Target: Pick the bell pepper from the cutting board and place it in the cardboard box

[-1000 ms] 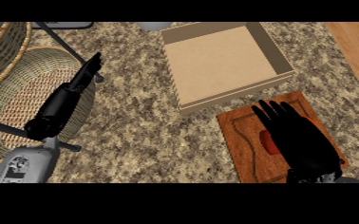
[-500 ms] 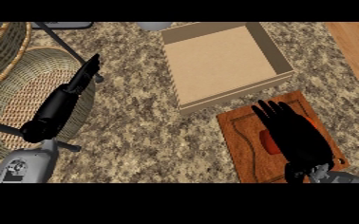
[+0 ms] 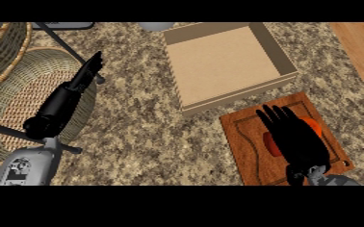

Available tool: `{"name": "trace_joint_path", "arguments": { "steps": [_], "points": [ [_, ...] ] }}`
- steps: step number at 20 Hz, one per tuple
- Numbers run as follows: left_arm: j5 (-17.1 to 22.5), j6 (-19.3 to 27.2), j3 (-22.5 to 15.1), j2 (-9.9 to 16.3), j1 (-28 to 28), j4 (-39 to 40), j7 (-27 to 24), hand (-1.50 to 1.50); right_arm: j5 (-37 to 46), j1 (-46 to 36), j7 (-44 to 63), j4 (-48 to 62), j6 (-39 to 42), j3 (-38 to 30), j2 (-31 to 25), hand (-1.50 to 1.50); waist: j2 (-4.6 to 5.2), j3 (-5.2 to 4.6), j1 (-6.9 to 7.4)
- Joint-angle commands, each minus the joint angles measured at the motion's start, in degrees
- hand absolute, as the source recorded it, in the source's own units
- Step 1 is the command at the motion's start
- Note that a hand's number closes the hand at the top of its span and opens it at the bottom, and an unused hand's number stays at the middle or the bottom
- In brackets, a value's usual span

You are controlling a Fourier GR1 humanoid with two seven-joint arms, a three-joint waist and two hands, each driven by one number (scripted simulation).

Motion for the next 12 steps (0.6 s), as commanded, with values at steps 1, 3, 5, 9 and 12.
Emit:
{"name": "trace_joint_path", "arguments": {
  "steps": [1,3,5,9,12],
  "points": [
    [-0.7,-0.6,-0.2,-1.2,0.2,-1.4,0.8,0.00,3.2,-2.9,-0.7,3.9,1.0,-1.0,3.2,-1.50,0.04,-0.02,0.12],
    [-1.0,-0.5,1.3,-0.7,-1.0,0.6,0.3,0.00,4.5,1.5,-2.8,5.9,-4.1,-1.1,2.7,-1.50,0.04,-0.02,-0.04],
    [0.0,-2.0,2.4,0.1,-3.6,4.2,-0.9,0.00,2.9,-2.6,-7.1,12.3,-5.3,-4.2,2.3,-1.50,0.13,-0.01,0.00],
    [-1.1,-1.2,2.1,-1.5,-3.1,3.1,0.5,0.00,5.1,-1.8,-9.8,9.6,-3.2,-3.4,2.2,1.50,0.05,-0.02,-0.03],
    [-0.2,-2.3,3.2,-0.1,-0.5,2.1,-1.3,0.00,6.3,-1.9,-18.2,15.4,-13.2,-2.4,-0.5,1.50,0.10,0.00,0.20]
  ]
}}
